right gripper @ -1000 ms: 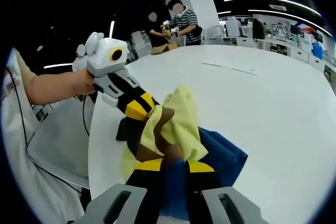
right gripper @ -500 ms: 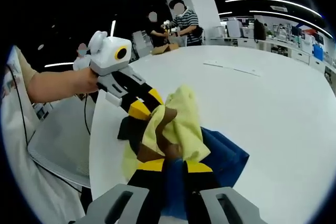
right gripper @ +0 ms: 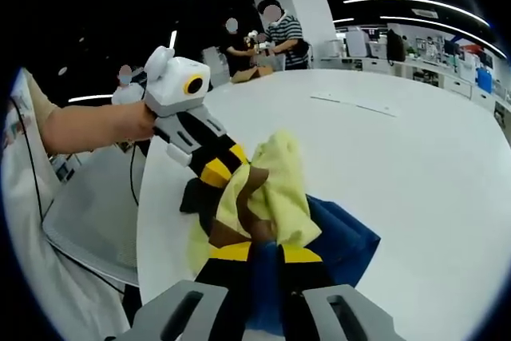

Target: Fold the garment on the visible template until the final outline fits inside the template.

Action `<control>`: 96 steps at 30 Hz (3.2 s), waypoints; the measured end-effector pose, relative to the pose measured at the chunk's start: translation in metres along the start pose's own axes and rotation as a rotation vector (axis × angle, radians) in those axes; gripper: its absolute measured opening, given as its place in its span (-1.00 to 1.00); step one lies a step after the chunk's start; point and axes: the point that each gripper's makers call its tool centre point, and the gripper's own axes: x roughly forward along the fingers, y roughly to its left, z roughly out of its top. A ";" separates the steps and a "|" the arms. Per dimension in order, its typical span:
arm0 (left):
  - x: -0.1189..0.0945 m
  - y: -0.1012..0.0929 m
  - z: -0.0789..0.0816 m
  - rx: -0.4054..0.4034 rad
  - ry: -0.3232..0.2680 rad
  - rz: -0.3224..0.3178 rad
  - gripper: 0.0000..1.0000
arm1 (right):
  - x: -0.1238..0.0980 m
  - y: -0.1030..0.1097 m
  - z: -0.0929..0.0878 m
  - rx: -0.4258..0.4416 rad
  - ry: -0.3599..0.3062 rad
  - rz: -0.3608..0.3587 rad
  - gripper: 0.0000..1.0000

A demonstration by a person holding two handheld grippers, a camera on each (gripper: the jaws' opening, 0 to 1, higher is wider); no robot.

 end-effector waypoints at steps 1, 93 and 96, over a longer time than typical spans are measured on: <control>0.001 0.000 -0.001 0.001 0.007 0.004 -0.79 | 0.000 0.000 0.000 -0.001 0.001 0.000 -0.86; -0.116 0.026 0.096 0.062 -0.415 0.286 -1.00 | -0.080 -0.028 0.121 -0.099 -0.327 -0.203 -1.00; -0.120 0.029 0.102 0.066 -0.430 0.304 -1.00 | -0.081 -0.031 0.130 -0.106 -0.345 -0.212 -1.00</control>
